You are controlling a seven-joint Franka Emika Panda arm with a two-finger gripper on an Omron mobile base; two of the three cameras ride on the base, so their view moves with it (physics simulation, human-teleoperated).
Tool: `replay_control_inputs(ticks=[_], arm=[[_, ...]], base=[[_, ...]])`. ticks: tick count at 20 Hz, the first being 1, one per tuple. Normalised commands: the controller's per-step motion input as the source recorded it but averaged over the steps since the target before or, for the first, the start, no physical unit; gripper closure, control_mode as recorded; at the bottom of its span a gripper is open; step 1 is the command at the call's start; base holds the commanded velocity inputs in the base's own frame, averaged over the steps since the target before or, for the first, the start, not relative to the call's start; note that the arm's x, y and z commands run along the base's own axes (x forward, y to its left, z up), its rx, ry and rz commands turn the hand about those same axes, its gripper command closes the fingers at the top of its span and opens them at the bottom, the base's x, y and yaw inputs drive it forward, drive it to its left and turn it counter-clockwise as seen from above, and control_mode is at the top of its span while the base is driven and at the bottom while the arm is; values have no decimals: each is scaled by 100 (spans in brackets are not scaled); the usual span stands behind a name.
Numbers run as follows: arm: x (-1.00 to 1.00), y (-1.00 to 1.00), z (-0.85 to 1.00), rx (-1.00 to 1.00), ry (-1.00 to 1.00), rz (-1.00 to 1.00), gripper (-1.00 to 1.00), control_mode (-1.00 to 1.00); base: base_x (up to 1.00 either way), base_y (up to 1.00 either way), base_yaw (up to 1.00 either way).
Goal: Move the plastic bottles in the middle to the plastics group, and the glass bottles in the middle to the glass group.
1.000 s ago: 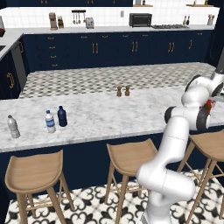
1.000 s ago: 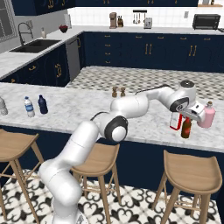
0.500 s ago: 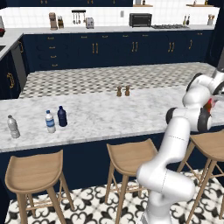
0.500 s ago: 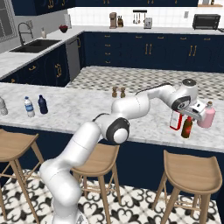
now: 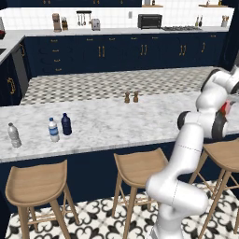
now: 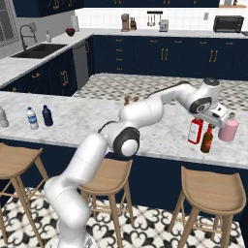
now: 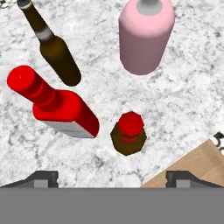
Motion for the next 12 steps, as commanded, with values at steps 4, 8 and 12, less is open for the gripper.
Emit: replay_control_inputs(ticks=[4,8,12], arm=[[-64,75,6,-14,-6,0,-100,-100],[-69,97,-6,-15,0,0,-100,-100],[-70,100,-13,-10,0,0,-100,-100]], base=[[0,0,0],[0,0,0],[0,0,0]])
